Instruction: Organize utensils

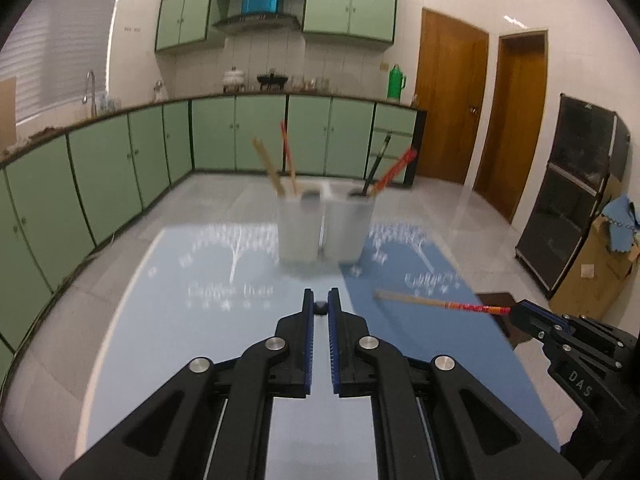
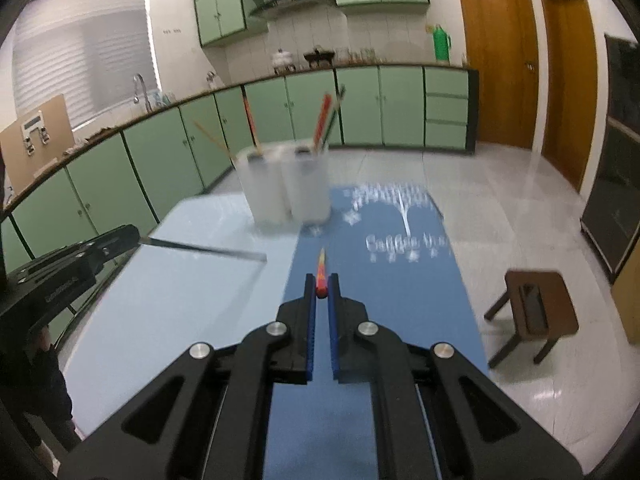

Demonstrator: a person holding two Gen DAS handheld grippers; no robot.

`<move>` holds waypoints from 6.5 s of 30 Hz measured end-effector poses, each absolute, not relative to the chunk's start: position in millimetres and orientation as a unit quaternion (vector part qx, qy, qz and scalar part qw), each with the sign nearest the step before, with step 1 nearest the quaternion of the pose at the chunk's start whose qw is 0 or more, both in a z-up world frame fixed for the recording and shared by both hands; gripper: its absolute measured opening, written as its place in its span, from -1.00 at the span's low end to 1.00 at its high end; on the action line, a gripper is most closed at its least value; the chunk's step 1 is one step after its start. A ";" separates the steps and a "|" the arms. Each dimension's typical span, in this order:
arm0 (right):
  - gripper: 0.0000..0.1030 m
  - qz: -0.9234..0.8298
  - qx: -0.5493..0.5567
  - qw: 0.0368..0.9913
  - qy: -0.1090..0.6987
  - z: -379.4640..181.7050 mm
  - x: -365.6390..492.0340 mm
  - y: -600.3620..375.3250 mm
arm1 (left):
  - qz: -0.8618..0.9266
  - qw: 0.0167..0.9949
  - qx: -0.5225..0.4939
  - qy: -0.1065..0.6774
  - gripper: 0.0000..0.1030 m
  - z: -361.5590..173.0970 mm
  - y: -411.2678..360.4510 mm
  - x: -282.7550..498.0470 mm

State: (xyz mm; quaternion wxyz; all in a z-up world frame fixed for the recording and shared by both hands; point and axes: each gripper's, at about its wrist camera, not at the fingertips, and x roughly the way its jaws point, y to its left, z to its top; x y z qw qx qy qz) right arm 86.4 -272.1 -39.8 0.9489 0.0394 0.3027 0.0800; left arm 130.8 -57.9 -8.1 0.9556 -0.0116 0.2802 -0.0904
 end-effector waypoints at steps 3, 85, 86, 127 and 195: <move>-0.90 0.085 0.040 0.950 0.296 -17.1 92.9 -272.9 | -0.095 0.961 -0.005 0.258 -0.87 11.3 -59.0 136.1; 0.23 0.088 0.001 0.968 0.234 70.9 281.6 -274.4 | -0.125 0.975 -0.037 0.179 0.22 69.1 -48.0 301.5; 0.28 0.083 0.000 0.969 0.233 67.8 272.5 -276.2 | -0.123 0.975 -0.038 0.182 0.34 67.4 -46.7 295.3; 0.85 0.092 0.002 0.955 0.283 13.4 136.0 -234.1 | -0.059 0.967 -0.026 0.246 0.83 13.7 -9.5 160.8; 0.85 0.091 0.002 0.956 0.278 9.1 141.3 -234.5 | -0.057 0.971 -0.020 0.231 0.83 22.4 -11.0 158.6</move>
